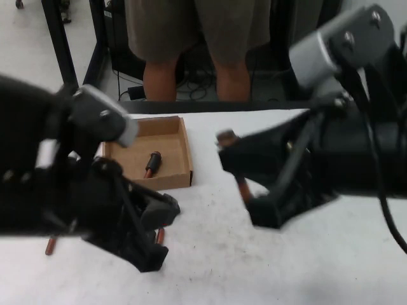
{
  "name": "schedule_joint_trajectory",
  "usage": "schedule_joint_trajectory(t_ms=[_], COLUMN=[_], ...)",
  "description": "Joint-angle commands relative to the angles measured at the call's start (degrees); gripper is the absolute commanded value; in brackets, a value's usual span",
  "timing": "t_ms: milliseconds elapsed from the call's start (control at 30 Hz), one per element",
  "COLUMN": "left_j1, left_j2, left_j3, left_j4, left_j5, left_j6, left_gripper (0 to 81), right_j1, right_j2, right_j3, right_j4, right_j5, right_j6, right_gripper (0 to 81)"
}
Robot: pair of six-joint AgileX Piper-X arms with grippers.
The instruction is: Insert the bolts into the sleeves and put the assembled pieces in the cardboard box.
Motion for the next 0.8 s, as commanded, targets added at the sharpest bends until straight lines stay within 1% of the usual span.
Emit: schedule_joint_trajectory(t_ms=[0,67,133,200,267,400,767], left_j1=[-0.28,-0.13,-0.14,-0.14,-0.14,-0.14,-0.14], left_j2=[-4.72,-7.56,-10.22,-12.43,-13.99,-16.04,-17.41], left_j3=[3.89,6.31,8.42,10.48,11.62,12.2,12.53], left_j4=[-6.82,-10.41,-14.13,-18.07,-19.43,-19.41,-19.64], left_j5=[1.65,1.65,3.59,5.36,5.71,6.95,7.65], left_j6=[-7.7,-11.4,-14.81,-18.22,-20.18,-20.87,-21.14], left_gripper=[0.8,0.8,0.8,0.8,0.8,0.8,0.8], right_j1=[-0.36,-0.36,-0.36,-0.36,-0.36,-0.36,-0.36], right_j2=[0.4,2.02,3.57,5.12,6.29,7.91,8.21], right_j3=[-0.83,-0.83,-0.83,-0.83,-0.83,-0.83,-0.83], right_j4=[-2.49,-5.12,-7.73,-9.99,-12.29,-16.83,-18.88], right_j5=[-0.43,-2.24,-4.3,-4.71,-4.82,-6.04,-6.02], right_j6=[1.69,4.06,6.36,7.98,9.7,13.26,13.29], right_gripper=[0.0,0.0,0.0,0.0,0.0,0.0,0.0])
